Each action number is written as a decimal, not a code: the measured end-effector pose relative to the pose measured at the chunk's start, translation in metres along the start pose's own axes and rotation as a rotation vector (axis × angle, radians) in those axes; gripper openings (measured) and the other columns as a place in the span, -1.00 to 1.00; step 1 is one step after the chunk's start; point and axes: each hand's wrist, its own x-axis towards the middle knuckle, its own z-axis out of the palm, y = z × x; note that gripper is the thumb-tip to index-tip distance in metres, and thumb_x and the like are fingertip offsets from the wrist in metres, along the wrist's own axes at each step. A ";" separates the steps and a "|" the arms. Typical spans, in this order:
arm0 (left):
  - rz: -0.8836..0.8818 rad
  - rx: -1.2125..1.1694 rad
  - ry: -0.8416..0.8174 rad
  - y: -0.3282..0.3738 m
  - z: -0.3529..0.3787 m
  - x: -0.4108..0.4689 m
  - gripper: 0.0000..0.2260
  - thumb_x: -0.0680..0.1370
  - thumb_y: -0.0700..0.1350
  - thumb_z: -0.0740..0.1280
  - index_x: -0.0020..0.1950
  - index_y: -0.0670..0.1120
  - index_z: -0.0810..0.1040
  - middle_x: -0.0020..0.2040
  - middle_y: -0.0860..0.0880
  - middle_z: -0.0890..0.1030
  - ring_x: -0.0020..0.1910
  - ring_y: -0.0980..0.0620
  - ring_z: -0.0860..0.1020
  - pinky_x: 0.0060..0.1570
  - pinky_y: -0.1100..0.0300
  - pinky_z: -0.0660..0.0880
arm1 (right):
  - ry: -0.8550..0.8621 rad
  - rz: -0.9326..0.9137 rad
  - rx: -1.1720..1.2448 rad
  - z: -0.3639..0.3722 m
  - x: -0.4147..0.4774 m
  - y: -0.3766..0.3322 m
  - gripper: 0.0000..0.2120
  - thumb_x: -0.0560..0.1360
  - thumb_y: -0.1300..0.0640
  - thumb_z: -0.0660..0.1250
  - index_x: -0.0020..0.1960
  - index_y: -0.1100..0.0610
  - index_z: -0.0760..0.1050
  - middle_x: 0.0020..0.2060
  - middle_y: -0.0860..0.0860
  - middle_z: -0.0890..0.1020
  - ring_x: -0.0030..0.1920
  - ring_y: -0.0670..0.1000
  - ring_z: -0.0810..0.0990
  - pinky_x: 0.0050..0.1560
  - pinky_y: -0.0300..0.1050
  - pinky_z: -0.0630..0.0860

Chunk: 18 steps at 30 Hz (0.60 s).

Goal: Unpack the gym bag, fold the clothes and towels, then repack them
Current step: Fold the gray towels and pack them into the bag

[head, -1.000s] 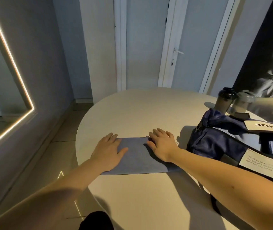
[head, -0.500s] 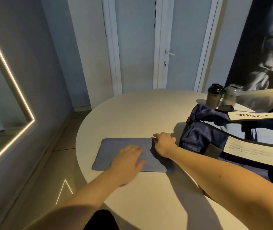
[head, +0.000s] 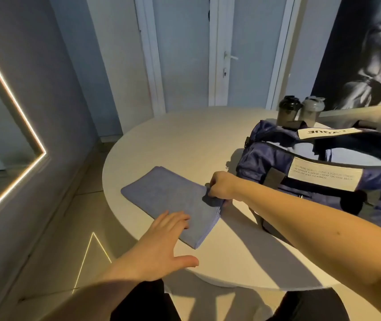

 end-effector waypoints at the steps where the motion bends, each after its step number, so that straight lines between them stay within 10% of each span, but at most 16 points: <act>1: 0.013 0.006 -0.004 -0.002 0.001 -0.007 -0.19 0.40 0.48 0.33 0.50 0.09 0.24 0.46 0.33 0.07 0.45 0.36 -0.10 0.42 0.38 -0.26 | -0.026 -0.011 0.097 0.004 -0.009 0.007 -0.75 0.47 0.29 0.38 0.14 0.28 0.54 -0.11 0.24 0.61 -0.19 0.29 0.69 -0.23 0.13 0.70; 7: 0.117 0.076 0.223 -0.017 0.036 -0.033 -0.29 0.32 0.32 0.52 0.31 -0.07 0.50 0.33 0.01 0.45 0.40 0.04 0.33 0.57 0.11 -0.03 | -0.045 -0.050 0.574 0.033 -0.069 0.035 -0.56 0.53 0.35 0.41 0.34 0.09 0.42 0.12 0.19 0.54 -0.24 0.18 0.65 -0.31 -0.03 0.66; 14: 0.260 0.000 0.528 -0.011 0.057 -0.043 -0.60 0.33 -0.37 0.51 0.12 -0.09 0.63 0.15 0.00 0.57 0.14 -0.05 0.55 0.14 0.02 0.46 | -0.038 -0.176 0.657 0.045 -0.109 0.062 -0.70 0.59 0.28 0.37 0.28 0.06 0.51 0.11 0.06 0.63 -0.38 0.11 0.63 -0.32 -0.10 0.60; 18: 0.232 -0.082 0.546 -0.009 0.051 -0.047 -0.82 0.49 -0.25 0.41 0.08 -0.11 0.67 0.07 0.03 0.62 0.04 -0.03 0.57 0.02 -0.01 0.52 | -0.020 -0.280 0.590 0.043 -0.107 0.080 -0.68 0.58 0.44 0.18 0.11 0.20 0.65 0.14 0.04 0.62 -0.09 0.11 0.64 -0.22 -0.14 0.57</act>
